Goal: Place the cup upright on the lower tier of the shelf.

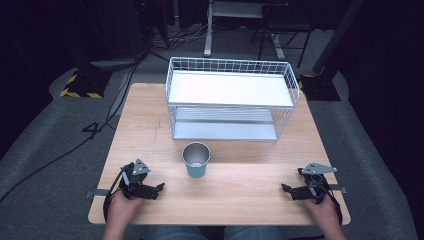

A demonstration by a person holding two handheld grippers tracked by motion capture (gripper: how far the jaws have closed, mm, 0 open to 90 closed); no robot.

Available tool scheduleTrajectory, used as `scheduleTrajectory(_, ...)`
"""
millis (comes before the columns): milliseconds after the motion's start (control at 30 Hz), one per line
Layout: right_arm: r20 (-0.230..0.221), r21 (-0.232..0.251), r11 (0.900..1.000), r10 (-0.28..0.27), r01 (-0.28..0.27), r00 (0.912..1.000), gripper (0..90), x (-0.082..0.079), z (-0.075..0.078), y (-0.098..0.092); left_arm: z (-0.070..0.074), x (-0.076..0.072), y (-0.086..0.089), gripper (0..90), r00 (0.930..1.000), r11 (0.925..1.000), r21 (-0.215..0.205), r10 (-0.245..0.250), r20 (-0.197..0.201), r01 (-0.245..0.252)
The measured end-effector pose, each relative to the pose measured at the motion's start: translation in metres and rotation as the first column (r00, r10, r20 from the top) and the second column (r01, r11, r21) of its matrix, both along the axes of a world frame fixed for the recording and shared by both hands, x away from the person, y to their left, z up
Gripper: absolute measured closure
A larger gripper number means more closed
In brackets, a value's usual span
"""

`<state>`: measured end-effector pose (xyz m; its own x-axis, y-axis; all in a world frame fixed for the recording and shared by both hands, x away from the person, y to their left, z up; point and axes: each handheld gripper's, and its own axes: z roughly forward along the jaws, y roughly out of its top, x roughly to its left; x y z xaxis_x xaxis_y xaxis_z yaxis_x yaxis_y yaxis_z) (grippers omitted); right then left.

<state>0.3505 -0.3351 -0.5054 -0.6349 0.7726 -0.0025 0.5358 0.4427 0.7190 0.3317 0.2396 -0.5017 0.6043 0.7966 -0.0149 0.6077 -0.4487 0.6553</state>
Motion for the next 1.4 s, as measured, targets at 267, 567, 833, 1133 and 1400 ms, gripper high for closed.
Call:
scheduleTrajectory(267, 0.001, 0.000, 1.000, -0.002, 0.002, 1.0000, 5.1, 0.000, 0.000, 0.000, 0.013, -0.003, 0.004, 5.8, 0.9998, 0.9996, -0.026, 0.008, 0.016, -0.007)
scheduleTrajectory(567, 0.001, 0.000, 1.000, -0.002, 0.002, 1.0000, 5.1, 0.000, 0.000, 0.000, 0.028, -0.005, -0.004, 8.9, 0.9975, 0.9943, -0.105, -0.012, 0.070, 0.019)
scheduleTrajectory(833, 0.001, -0.001, 1.000, -0.006, 0.006, 1.0000, 5.1, 0.000, 0.000, 0.000, 0.038, -0.006, -0.018, 9.8, 0.9906, 0.9749, -0.216, -0.026, 0.134, 0.055)
scheduleTrajectory(1133, 0.001, -0.001, 1.000, -0.007, 0.007, 1.0000, 5.1, 0.000, 0.000, 0.000, 0.036, -0.001, -0.032, 9.7, 0.9841, 0.9616, -0.261, -0.039, 0.173, 0.084)
scheduleTrajectory(1400, 0.001, -0.001, 1.000, -0.007, 0.007, 1.0000, 5.1, 0.000, 0.000, 0.000, 0.033, 0.003, -0.052, 9.6, 0.9800, 0.9539, -0.276, -0.067, 0.188, 0.118)
